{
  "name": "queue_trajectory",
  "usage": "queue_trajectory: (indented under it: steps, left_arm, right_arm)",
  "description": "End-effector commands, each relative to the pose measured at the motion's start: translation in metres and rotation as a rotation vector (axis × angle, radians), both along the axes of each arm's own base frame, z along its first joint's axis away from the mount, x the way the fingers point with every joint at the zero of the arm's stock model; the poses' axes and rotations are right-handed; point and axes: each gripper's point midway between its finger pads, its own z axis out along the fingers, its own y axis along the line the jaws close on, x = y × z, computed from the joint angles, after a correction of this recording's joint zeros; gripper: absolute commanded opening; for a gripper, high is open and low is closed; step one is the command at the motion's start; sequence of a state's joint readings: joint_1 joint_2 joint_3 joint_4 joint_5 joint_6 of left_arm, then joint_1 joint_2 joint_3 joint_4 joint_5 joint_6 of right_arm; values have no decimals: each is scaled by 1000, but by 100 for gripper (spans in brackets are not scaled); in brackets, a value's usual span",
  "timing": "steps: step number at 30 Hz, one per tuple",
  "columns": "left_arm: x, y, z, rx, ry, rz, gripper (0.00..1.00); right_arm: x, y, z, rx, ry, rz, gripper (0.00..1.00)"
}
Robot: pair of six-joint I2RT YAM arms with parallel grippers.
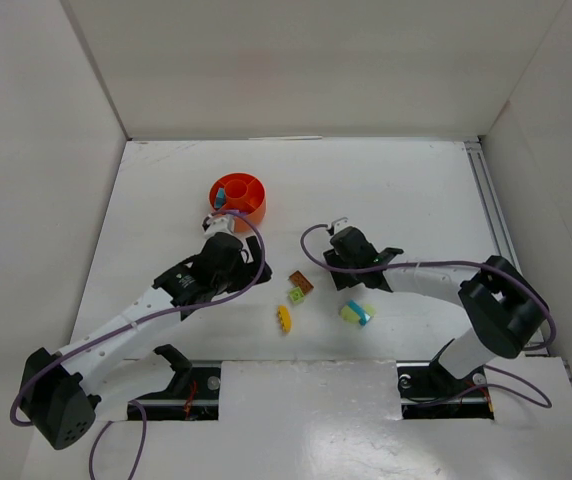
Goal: Sort the legos into containers by color
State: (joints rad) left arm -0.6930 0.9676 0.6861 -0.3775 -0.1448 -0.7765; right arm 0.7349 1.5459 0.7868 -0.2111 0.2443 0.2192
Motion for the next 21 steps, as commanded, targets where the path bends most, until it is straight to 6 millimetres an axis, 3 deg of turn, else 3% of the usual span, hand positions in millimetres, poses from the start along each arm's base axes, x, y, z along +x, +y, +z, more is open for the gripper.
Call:
queue_trajectory:
  steps: [1, 4, 6, 10, 15, 19, 21]
  left_arm:
    - [6, 4, 12, 9, -25, 34, 100]
    - [11, 4, 18, 20, -46, 44, 100]
    - [12, 4, 15, 40, -34, 36, 100]
    - [19, 8, 25, 51, -56, 72, 100]
    - [31, 22, 31, 39, -60, 153, 100]
    - [34, 43, 31, 22, -55, 249, 100]
    - [35, 56, 28, 15, -44, 297, 100]
  right_arm:
    - [22, 17, 20, 55, -86, -26, 54]
    - [23, 17, 19, 54, -95, -17, 44]
    - [24, 20, 24, 59, -108, 5, 30]
    - [22, 27, 39, 76, -138, 74, 22]
    - [23, 49, 81, 143, -212, 212, 19]
    - [40, 77, 125, 195, -296, 315, 19]
    - [49, 89, 138, 206, -321, 346, 19]
